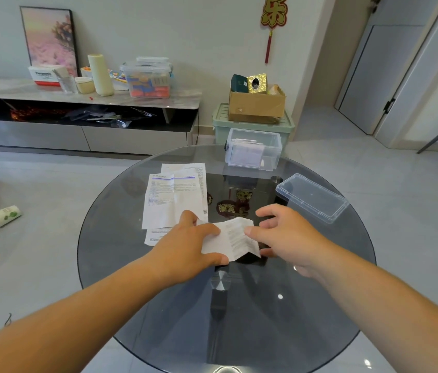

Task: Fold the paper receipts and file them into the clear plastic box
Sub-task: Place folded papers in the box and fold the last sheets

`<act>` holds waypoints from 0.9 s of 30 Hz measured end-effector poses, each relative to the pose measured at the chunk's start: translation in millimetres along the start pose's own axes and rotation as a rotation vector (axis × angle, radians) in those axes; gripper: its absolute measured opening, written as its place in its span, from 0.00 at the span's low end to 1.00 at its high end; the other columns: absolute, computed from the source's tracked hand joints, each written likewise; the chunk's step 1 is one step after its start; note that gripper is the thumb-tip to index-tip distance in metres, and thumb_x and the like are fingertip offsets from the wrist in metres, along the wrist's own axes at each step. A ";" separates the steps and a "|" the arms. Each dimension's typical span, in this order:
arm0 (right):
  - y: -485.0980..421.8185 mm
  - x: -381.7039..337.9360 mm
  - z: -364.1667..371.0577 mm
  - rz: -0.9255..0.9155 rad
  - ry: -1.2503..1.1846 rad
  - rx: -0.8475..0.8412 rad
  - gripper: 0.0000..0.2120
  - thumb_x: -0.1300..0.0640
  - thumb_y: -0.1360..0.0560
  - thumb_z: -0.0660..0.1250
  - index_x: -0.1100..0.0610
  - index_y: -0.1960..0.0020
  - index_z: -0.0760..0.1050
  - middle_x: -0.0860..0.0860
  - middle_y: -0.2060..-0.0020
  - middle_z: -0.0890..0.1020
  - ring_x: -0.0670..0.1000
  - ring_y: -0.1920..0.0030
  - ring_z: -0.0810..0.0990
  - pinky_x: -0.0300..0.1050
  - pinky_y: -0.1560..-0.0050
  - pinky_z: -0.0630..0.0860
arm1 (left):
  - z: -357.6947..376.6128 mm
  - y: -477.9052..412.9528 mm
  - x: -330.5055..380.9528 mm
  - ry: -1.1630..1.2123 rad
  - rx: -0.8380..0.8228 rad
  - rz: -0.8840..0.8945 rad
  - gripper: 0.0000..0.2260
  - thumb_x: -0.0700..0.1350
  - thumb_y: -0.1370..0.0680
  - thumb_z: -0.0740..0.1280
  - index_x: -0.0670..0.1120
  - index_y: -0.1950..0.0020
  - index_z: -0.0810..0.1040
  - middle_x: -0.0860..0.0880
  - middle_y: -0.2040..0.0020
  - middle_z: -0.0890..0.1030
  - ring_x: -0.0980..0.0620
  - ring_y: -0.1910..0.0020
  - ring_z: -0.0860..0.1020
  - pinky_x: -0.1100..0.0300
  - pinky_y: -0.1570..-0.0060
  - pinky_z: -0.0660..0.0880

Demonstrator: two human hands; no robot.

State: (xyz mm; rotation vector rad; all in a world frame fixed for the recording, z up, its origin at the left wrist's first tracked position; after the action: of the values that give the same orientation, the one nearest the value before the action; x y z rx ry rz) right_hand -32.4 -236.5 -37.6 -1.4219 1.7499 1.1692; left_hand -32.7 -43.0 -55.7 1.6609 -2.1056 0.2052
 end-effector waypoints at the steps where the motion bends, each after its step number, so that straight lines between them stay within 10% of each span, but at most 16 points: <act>1: -0.5 0.7 2.4 0.042 -0.075 -0.003 0.24 0.55 0.26 0.76 0.51 0.33 0.71 0.53 0.42 0.76 0.53 0.48 0.81 0.50 0.49 0.83 | 0.1 0.0 -0.4 0.000 0.002 0.000 0.30 0.64 0.26 0.70 0.58 0.27 0.68 0.50 0.32 0.61 0.46 0.35 0.71 0.56 0.35 0.72; 6: -5.5 8.1 4.1 0.192 -0.249 0.030 0.32 0.54 0.27 0.76 0.57 0.29 0.65 0.58 0.43 0.80 0.54 0.50 0.82 0.44 0.60 0.82 | 0.9 0.2 -0.9 0.015 0.010 0.004 0.29 0.63 0.26 0.70 0.58 0.27 0.68 0.51 0.33 0.61 0.48 0.35 0.70 0.57 0.36 0.72; 12: 0.4 3.7 11.7 -0.011 0.006 -0.033 0.02 0.58 0.22 0.69 0.56 0.52 0.80 0.51 0.55 0.86 0.49 0.64 0.84 0.37 0.73 0.73 | 2.3 1.1 0.4 -0.015 0.027 0.012 0.32 0.67 0.26 0.67 0.59 0.25 0.66 0.51 0.34 0.61 0.49 0.38 0.71 0.56 0.38 0.75; 20: 4.7 -17.6 -20.6 -0.373 0.159 0.228 0.06 0.52 0.20 0.66 0.50 0.55 0.76 0.43 0.55 0.82 0.47 0.58 0.83 0.45 0.64 0.83 | -28.9 5.5 7.6 0.223 0.327 0.130 0.19 0.59 0.27 0.73 0.57 0.40 0.71 0.58 0.35 0.67 0.59 0.37 0.66 0.60 0.35 0.69; 27: -2.8 -9.9 -15.6 -0.308 0.133 0.070 0.06 0.53 0.20 0.67 0.52 0.54 0.78 0.46 0.55 0.83 0.47 0.56 0.84 0.41 0.60 0.83 | -19.9 0.3 15.6 0.638 0.030 0.133 0.04 0.52 0.21 0.69 0.55 0.48 0.82 0.55 0.48 0.82 0.53 0.48 0.81 0.64 0.53 0.80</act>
State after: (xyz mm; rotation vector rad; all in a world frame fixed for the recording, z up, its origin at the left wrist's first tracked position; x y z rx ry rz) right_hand -25.9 -246.2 -23.1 -1.6869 1.5694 0.8605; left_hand -30.7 -49.1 -31.2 1.2442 -1.7173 0.7079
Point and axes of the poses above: each hand's wrist, its own y-axis away from the middle knuckle, its own z-axis out of the palm, x = y × z, the point moved 5 cm from there along -y, towards the middle knuckle
